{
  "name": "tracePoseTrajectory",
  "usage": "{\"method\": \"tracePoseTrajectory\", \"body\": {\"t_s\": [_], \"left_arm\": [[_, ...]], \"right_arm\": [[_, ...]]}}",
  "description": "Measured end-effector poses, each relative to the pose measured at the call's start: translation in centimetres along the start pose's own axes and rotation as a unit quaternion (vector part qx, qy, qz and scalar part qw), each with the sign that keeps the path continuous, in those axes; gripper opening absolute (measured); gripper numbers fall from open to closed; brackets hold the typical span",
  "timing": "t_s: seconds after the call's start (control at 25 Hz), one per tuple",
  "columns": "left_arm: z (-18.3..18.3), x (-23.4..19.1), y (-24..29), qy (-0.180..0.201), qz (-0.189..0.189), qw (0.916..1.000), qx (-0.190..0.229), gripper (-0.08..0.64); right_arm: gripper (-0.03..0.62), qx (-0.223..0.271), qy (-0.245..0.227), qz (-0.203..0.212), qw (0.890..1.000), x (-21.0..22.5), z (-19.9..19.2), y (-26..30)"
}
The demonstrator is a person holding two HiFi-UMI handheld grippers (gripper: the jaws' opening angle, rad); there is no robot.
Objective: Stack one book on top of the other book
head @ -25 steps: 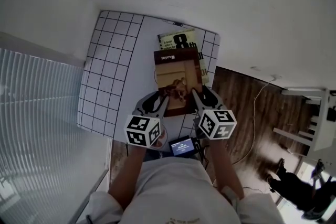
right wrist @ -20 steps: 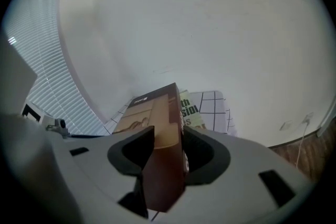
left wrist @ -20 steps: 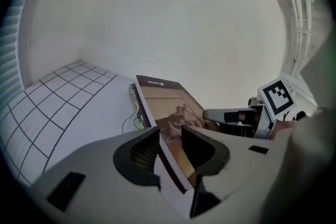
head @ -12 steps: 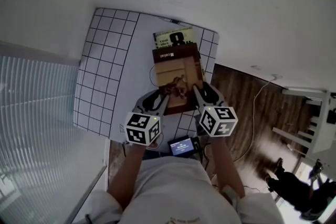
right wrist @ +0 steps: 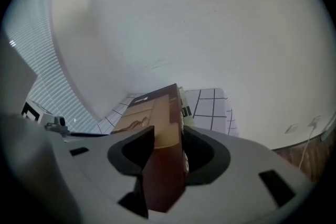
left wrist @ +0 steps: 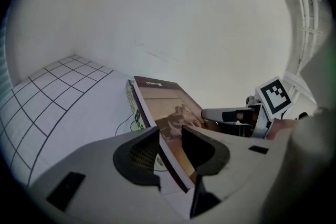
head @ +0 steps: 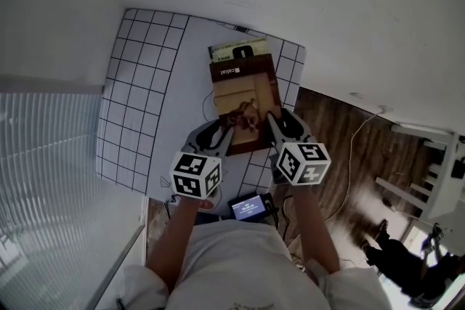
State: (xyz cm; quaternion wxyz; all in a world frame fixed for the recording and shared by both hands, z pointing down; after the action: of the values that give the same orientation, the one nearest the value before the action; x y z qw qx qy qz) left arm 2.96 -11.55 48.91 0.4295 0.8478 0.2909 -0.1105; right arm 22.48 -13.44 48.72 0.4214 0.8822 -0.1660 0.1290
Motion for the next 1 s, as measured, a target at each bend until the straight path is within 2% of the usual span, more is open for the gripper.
{"method": "tracePoseTrajectory", "body": {"t_s": [1.0], "left_arm": [[3.0,-2.0,3.6,-0.001,0.023,0.9997,-0.002,0.137]], "right_arm": [[0.169,-0.006,-0.018,0.028,0.999,2.3,3.3,4.2]]}}
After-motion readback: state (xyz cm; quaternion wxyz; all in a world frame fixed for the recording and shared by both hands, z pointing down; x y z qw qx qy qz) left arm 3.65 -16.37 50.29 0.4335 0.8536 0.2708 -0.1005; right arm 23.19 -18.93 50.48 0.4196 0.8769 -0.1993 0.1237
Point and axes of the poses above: the fingertips, and each gripper's own axes: y forward along the fingers, x to its right, z out of its top, the point moved 7 cm from there along -y, backward along the fingers, and after that the axes turned 8 degrees about -x, right-handed, at the moved point
